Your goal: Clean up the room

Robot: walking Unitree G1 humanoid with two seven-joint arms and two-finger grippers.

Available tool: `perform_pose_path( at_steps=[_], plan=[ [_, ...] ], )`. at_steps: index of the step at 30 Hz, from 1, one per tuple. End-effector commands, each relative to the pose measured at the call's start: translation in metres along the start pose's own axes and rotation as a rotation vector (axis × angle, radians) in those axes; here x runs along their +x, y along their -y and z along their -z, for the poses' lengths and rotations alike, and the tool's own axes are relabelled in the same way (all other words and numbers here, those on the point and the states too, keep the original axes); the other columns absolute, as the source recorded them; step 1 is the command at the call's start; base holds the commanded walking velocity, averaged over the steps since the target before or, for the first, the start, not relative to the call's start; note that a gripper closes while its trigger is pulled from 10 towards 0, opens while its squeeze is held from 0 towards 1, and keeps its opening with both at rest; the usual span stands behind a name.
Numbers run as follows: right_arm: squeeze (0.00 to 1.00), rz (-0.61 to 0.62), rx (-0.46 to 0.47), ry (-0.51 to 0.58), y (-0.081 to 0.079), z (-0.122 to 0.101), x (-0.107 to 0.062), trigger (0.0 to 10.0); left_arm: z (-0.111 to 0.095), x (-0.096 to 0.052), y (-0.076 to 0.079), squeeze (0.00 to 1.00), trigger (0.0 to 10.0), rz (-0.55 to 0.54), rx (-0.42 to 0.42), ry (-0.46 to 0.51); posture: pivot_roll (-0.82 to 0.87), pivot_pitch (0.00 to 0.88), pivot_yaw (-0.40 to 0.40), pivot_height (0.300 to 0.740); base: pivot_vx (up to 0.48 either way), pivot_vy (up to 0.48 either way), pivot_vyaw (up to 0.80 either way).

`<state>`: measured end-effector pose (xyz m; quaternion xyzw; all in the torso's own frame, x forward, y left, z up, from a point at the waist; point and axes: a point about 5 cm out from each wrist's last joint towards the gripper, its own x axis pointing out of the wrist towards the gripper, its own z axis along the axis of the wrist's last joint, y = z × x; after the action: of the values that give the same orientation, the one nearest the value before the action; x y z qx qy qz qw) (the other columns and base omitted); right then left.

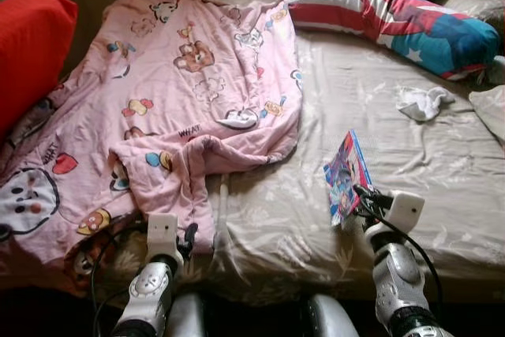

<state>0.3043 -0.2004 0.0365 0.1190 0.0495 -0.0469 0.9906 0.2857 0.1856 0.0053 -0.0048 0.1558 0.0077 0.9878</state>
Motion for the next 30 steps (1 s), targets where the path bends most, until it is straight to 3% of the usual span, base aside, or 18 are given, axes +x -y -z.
perform_pose_path(
  at_steps=[1,7,16,20,30],
  plan=[
    [0.00,-0.008,-0.012,0.041,-0.002,-0.008,0.003,10.0,0.005,-0.002,-0.003,0.00,10.0,-0.008,0.007,-0.016,-0.06,0.127,-0.010,0.708,0.000,0.000,0.00],
    [0.00,-0.005,-0.007,0.032,-0.003,-0.005,0.001,10.0,0.012,-0.004,-0.006,0.00,10.0,-0.026,-0.015,-0.063,-0.05,0.138,-0.010,0.740,0.000,0.000,0.00],
    [0.00,0.002,0.006,0.015,-0.004,-0.002,0.001,10.0,0.030,-0.011,-0.008,0.00,10.0,-0.048,-0.023,-0.163,-0.06,0.147,-0.010,0.740,0.000,0.000,0.00],
    [0.00,0.002,0.008,0.027,-0.004,-0.004,0.001,10.0,0.032,-0.011,-0.006,0.00,10.0,-0.044,-0.019,-0.164,-0.06,0.151,-0.013,0.740,0.000,0.000,0.00],
    [0.00,0.025,0.006,0.023,-0.002,-0.004,0.002,10.0,0.031,-0.011,-0.005,0.00,10.0,-0.045,-0.021,-0.156,-0.06,0.155,-0.016,0.740,0.000,-0.327,0.00]
  ],
)
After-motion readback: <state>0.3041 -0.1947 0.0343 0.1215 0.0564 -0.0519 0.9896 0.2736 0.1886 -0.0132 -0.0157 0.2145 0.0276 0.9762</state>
